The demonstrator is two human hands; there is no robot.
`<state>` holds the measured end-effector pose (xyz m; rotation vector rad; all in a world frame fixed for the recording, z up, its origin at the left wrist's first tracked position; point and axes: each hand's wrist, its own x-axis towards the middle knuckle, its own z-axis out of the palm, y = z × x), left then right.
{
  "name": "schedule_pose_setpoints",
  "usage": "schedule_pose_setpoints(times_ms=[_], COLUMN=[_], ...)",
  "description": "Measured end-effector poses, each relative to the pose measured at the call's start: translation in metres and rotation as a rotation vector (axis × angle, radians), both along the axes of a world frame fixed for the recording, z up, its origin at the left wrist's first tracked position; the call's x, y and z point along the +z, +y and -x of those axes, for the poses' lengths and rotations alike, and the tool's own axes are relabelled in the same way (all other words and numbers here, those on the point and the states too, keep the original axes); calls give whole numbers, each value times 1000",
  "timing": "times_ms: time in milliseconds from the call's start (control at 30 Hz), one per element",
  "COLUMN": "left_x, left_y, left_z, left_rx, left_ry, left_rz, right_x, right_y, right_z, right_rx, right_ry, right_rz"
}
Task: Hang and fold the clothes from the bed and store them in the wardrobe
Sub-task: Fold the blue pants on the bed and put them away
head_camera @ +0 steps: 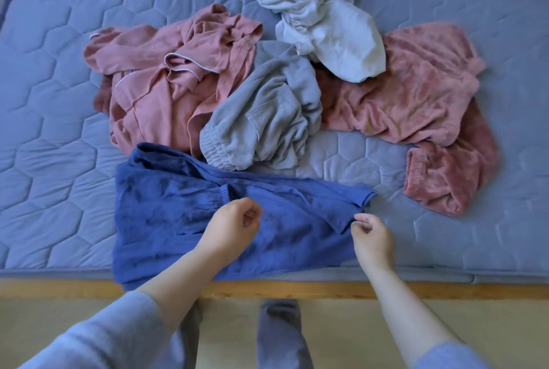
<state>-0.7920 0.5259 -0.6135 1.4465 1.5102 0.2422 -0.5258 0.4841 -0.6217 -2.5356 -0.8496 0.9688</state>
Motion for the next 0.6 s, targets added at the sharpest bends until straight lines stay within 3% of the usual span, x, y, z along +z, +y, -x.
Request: schedule_pose_setpoints(times_ms=[167,300,400,467,533,600], left_x=[-12,-19,-20,-18,-16,-14], left_y=[6,5,4,3,5,9], left_z=[-30,-42,-41,-38,-31,-24], left_rx=[-39,-52,-48,-59,-60,-64], left_ry=[12,36,57,77,93,115], left_rz=[7,36,55,65,74,69], right_x=[-18,-29,-29,-16,-5,0], right_y=[-8,-12,-14,-16,-25,-41], right_z=[-20,-26,-23,-14,-1,9], right_rx=[106,-58,-42,80,374,667], right_ry=[-115,68,73,55,119,197], right_rz=[140,229,162,63,-49,-36])
